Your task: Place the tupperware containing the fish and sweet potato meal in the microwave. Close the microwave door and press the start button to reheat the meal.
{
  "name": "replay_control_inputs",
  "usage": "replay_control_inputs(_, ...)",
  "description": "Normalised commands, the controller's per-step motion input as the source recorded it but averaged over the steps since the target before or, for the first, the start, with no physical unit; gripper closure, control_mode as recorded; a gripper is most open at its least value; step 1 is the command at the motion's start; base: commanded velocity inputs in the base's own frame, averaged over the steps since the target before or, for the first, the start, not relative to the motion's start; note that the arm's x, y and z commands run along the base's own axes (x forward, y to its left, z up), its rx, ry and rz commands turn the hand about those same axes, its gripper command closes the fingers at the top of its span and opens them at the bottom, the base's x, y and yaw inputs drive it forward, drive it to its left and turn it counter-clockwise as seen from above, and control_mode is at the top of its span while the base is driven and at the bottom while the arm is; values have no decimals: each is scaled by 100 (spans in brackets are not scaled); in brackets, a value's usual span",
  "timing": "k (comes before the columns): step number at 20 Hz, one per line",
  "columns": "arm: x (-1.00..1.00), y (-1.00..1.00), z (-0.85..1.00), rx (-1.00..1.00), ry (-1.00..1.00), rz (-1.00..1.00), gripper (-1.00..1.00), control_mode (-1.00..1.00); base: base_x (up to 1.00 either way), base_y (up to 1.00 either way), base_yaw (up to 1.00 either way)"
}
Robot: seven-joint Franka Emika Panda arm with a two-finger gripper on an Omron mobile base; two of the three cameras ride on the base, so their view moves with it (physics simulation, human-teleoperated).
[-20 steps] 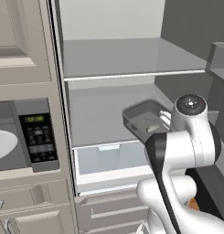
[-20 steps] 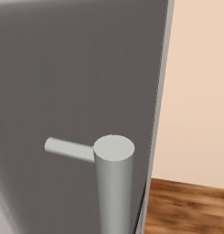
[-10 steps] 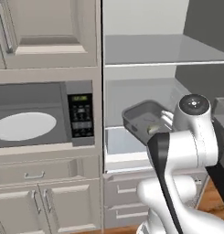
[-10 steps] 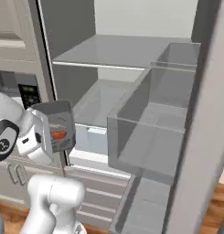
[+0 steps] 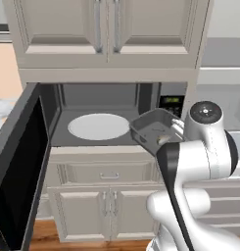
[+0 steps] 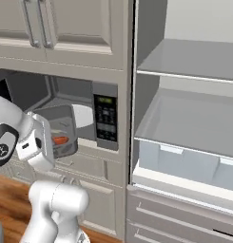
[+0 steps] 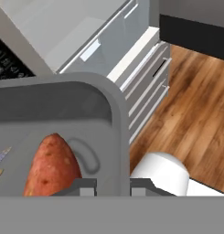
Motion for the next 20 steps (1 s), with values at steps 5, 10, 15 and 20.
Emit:
replay_control_inputs(5,0,0,0,0,0,0,100,100,-10,70,18)
replay_control_inputs(10,0,0,0,0,0,0,100,100,-23,11,15)
replay_control_inputs(15,0,0,0,0,0,0,100,100,-44,0,8)
replay_control_inputs(20,0,0,0,0,0,0,100,100,-53,6,8)
